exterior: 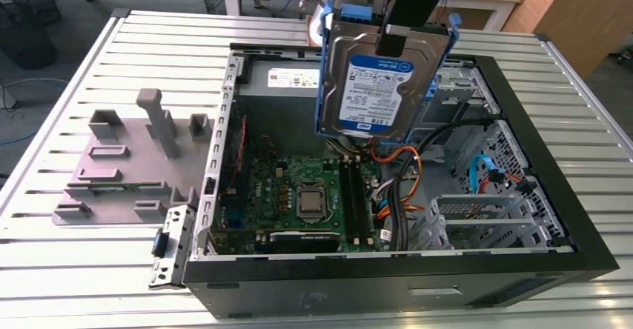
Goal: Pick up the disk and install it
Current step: 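Pick up the disk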
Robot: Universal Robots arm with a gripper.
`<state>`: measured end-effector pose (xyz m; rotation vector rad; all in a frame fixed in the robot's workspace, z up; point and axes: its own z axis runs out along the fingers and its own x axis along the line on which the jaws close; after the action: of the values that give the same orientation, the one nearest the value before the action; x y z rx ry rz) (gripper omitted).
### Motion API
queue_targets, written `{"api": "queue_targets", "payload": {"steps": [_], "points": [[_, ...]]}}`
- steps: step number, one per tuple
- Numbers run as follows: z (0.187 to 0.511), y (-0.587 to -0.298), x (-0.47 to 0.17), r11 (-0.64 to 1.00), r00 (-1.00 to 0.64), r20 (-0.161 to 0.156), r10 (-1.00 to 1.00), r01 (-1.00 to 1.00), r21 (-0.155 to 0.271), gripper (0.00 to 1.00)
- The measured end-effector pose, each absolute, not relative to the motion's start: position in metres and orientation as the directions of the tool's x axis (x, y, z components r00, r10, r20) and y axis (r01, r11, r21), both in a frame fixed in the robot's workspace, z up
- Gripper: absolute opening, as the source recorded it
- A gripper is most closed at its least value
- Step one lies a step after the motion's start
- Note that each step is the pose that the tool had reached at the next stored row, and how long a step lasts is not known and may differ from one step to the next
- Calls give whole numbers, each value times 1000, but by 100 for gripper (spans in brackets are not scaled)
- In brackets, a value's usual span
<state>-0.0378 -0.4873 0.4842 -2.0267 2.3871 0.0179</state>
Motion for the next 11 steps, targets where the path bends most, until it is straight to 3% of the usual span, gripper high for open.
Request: {"api": "queue_targets", "payload": {"steps": [11], "points": [[484,-504,-37,174,-174,-15,-985,-985,2,35]]}}
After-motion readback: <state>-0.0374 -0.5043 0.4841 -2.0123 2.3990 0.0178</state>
